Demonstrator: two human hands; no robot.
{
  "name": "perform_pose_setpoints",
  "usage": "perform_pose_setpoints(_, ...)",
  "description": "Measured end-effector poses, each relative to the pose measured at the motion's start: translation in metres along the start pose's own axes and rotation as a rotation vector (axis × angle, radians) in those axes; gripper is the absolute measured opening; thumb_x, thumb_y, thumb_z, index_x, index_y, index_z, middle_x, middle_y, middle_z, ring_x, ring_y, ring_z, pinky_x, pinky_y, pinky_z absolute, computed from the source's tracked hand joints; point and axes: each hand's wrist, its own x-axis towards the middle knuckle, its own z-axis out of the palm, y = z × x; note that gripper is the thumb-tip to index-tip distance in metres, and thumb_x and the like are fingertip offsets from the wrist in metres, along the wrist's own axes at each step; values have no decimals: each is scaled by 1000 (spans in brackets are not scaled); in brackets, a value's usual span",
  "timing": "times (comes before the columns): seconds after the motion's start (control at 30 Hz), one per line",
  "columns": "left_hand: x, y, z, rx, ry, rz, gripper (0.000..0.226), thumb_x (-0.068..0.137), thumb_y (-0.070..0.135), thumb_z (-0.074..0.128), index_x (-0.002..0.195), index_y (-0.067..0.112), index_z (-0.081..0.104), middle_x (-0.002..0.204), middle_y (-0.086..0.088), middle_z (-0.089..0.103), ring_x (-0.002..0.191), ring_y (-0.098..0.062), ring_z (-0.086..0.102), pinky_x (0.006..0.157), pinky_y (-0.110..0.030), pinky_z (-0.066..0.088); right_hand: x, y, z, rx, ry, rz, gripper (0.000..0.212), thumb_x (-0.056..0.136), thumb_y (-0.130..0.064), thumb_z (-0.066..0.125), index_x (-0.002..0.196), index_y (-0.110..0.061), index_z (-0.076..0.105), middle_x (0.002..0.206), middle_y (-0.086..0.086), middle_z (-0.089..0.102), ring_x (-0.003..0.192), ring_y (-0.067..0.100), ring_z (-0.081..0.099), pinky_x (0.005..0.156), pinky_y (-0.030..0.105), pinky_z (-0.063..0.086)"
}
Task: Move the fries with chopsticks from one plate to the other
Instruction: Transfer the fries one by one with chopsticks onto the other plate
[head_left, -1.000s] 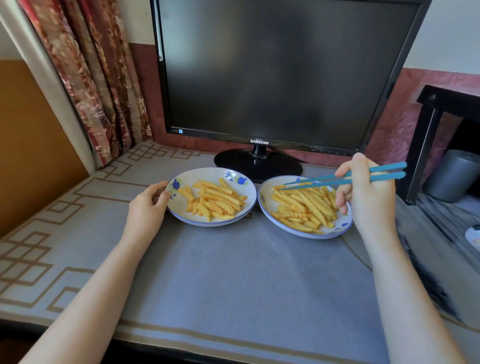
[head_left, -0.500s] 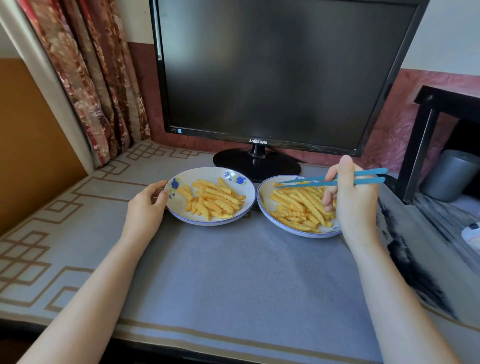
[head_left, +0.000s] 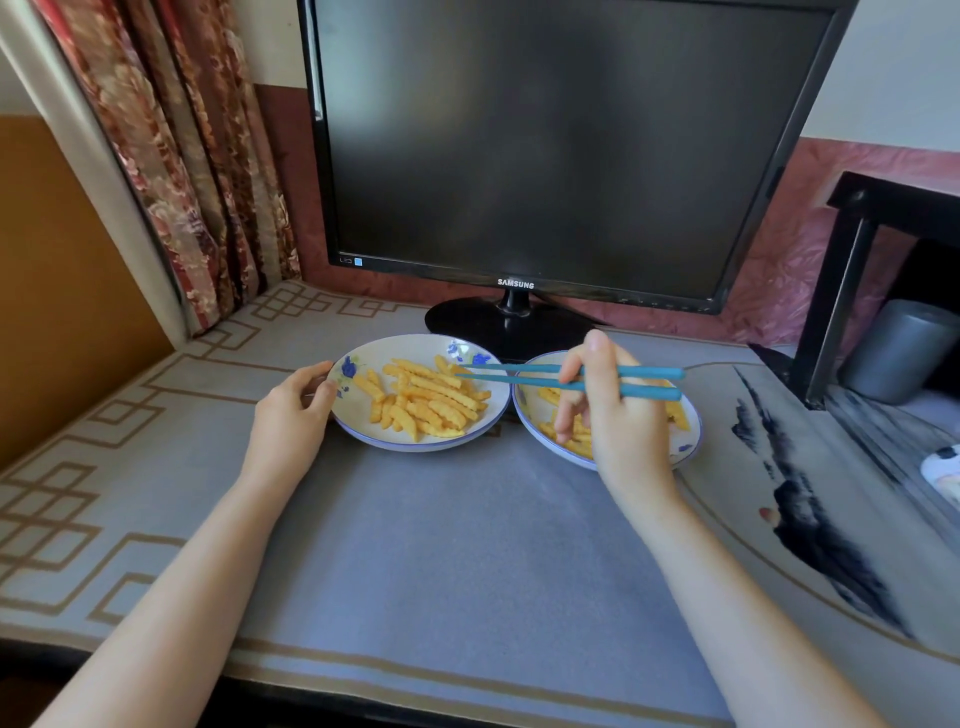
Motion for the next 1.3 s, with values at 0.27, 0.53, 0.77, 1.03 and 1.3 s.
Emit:
perform_pose_setpoints(0.27,0,1,0,4,4,4,32,95,17,46,123,16,61,110,-2,66,93,-16,60,80,-21,36,0,6,3,-91,-103,-19,36,104,-29,36,73,-23,53,46,3,50,44,18,47,48,24,43)
perform_pose_setpoints(0.53,1,-1,0,2,2,3,32,95,19,46,123,17,61,112,-3,66,98,-18,60,81,-21,36,16,-11,-34,11,175,25,39,104,-24,37,70,-12,53,44,14,42,35,23,38,38,18,29)
perform_pose_setpoints(0.77,0,1,0,4,7,0,32,95,19,46,124,17,60,114,-3,66,95,-12,55,81,-20,34,24,-12,-65,-38,192,88,39,102,-24,38,69,-8,52,37,11,42,30,22,34,37,20,29)
perform_pose_setpoints(1.03,-1,2,-1,4,14,2,31,96,18,46,124,17,60,112,-1,65,94,-8,52,80,-18,33,25,-21,-77,-107,162,93,39,103,-23,35,73,-3,51,34,6,45,27,16,34,34,13,26)
perform_pose_setpoints(1.3,-1,1,-1,8,13,4,33,96,20,46,125,15,59,116,-4,65,95,-10,53,81,-20,35,20,-36,-83,-156,152,80,39,102,-22,38,70,-5,52,35,8,45,27,18,35,34,13,27)
